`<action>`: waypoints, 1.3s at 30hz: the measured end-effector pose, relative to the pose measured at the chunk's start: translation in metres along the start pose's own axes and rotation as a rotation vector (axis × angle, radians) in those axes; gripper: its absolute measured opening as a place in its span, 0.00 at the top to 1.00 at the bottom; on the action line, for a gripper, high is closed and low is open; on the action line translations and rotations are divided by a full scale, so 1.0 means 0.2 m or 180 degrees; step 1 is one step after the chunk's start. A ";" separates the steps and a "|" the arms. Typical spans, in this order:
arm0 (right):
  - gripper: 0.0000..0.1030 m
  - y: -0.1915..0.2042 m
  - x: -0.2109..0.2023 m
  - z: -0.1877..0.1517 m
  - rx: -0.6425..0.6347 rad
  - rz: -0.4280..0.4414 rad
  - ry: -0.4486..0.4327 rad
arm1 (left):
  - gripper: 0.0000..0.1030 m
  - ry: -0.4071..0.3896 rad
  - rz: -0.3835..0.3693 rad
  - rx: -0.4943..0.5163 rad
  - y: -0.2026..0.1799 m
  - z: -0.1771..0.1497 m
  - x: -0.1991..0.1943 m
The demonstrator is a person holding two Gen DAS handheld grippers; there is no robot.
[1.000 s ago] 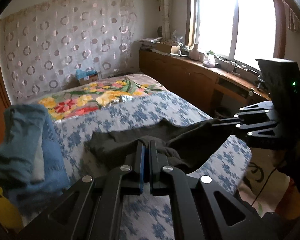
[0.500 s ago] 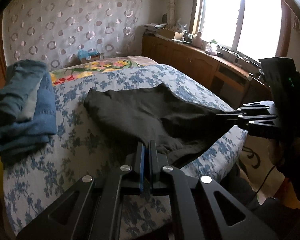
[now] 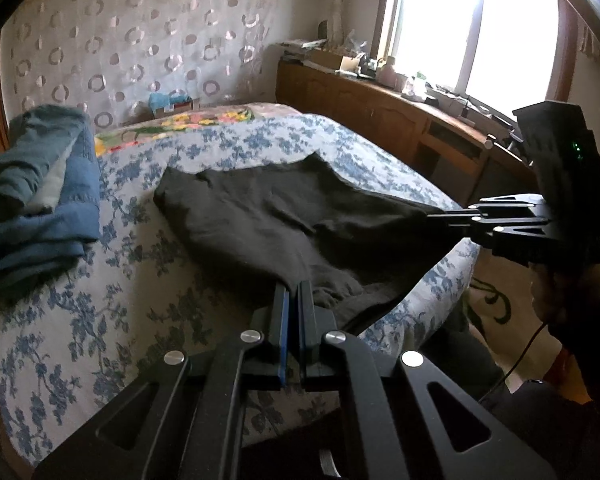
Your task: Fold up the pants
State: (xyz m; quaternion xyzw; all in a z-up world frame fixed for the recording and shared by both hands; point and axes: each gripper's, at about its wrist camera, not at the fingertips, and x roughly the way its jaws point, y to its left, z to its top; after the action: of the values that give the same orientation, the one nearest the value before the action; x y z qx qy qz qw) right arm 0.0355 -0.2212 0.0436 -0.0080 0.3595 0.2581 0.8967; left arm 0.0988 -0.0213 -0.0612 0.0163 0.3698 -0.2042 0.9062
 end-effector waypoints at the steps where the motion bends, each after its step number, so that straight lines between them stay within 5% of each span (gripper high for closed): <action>1: 0.93 -0.01 0.01 0.00 0.0016 0.0018 0.0024 | 0.96 0.0022 0.0000 -0.0013 0.00 0.00 0.02; 22: 0.93 -0.16 0.26 0.29 0.0135 0.0079 -0.0269 | 0.96 -0.0126 0.0165 -0.0206 0.25 0.36 0.22; 39: 0.93 -0.31 0.63 0.50 0.0253 0.0007 -0.0129 | 0.96 -0.0014 0.0196 -0.0263 0.44 0.54 0.50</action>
State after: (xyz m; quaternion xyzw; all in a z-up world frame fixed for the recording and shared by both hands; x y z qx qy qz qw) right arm 0.2048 -0.1975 0.0260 0.0333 0.3513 0.2448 0.9031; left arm 0.2693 0.0029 -0.0612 -0.0101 0.3753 -0.1608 0.9128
